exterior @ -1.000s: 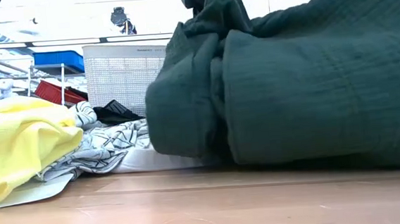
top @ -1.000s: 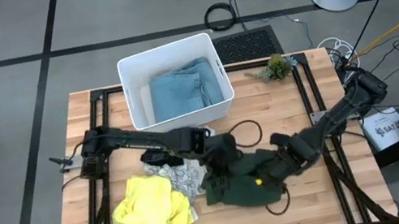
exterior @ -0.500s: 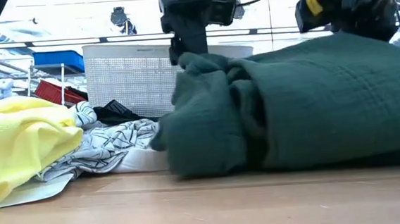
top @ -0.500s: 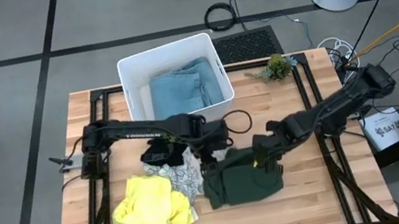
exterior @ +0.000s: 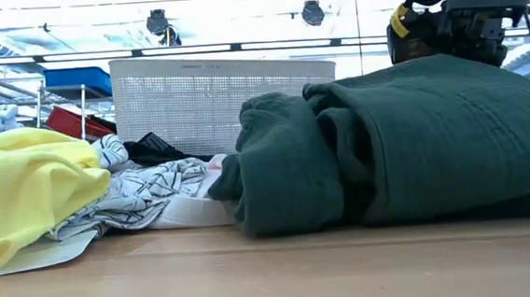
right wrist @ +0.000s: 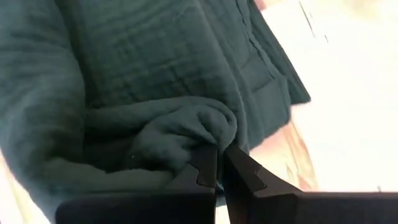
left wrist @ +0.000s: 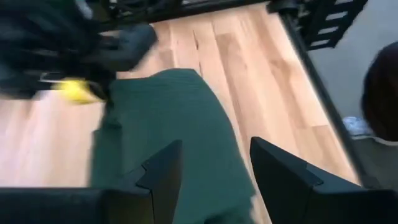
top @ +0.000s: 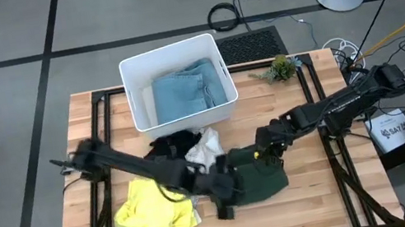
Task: Fold laundry
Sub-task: Fold the green polo shirt
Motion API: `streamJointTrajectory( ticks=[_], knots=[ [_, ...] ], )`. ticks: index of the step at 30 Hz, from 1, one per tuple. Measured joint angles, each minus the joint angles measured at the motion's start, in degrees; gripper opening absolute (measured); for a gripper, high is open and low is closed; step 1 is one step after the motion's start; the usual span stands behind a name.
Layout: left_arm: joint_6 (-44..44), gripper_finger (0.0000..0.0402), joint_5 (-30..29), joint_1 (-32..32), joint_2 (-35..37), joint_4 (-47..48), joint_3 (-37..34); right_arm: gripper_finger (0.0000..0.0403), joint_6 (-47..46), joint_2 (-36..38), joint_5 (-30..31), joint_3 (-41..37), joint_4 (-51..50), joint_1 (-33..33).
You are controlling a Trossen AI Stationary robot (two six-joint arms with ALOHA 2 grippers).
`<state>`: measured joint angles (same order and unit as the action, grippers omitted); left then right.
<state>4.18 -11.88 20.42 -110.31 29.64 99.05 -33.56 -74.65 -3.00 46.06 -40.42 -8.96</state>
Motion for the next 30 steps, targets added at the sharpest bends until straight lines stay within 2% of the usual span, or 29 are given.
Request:
streamJointTrajectory(
  ticks=[8,12,18,23,30],
  knots=[
    [-3.1,0.0196,-11.4,-1.7,-11.3,-15.0,-1.1,0.0,-1.2,0.0,-3.3,0.0,2.8,0.7],
    [-0.2,0.0196,-8.6,-4.5,-15.0,-16.1,-1.1,0.0,-1.7,0.4,-3.3,0.0,1.6,0.7],
    [5.5,0.0196,-0.4,-7.9,-19.0,-12.8,-1.0,0.0009,-3.8,1.3,-2.7,0.0,-0.9,0.8],
    [5.9,0.0195,0.0,-8.2,-19.4,-13.1,-1.0,0.0057,-4.0,2.7,-2.8,2.3,-7.3,1.6],
    [6.0,0.0195,1.1,-8.4,-19.3,-12.8,-1.0,0.0154,-3.7,4.8,-2.7,12.2,-18.9,3.4]
  ],
)
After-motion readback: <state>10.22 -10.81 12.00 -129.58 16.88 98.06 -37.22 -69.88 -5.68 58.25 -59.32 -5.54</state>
